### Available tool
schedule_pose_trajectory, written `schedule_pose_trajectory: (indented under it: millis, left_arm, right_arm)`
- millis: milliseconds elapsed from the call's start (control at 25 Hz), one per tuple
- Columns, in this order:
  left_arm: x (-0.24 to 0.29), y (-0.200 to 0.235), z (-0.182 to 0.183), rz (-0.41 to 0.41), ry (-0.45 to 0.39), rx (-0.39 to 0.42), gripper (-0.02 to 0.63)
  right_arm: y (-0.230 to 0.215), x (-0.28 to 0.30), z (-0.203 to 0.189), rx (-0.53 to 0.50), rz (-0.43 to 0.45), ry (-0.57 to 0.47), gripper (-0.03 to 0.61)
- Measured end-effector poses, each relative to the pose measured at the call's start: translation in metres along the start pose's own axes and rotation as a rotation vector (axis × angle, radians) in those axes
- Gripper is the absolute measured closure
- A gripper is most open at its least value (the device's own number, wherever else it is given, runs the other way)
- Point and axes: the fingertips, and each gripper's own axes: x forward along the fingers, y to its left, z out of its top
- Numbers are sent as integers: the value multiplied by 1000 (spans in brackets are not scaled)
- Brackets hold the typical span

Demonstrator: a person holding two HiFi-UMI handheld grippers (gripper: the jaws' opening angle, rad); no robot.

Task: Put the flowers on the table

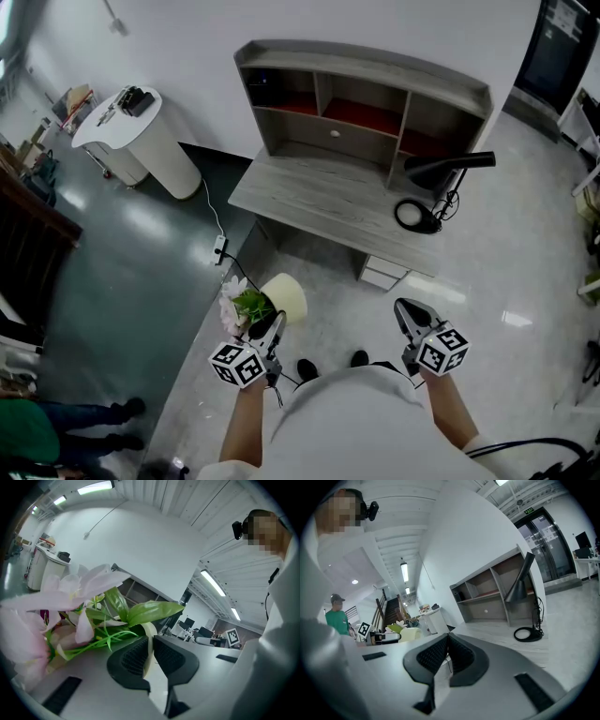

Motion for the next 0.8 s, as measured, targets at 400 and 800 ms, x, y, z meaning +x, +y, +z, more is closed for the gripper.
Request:
schedule_pose_trajectory:
  millis: [400,800]
  left_arm:
    - [18,-14,-19,43,-5,-10,565]
    - [31,-32,-20,75,-47,-23,565]
  right_arm:
    - [-32,-15,2,-13,35,22,558]
    - [-60,-14,5,-31,96,61,558]
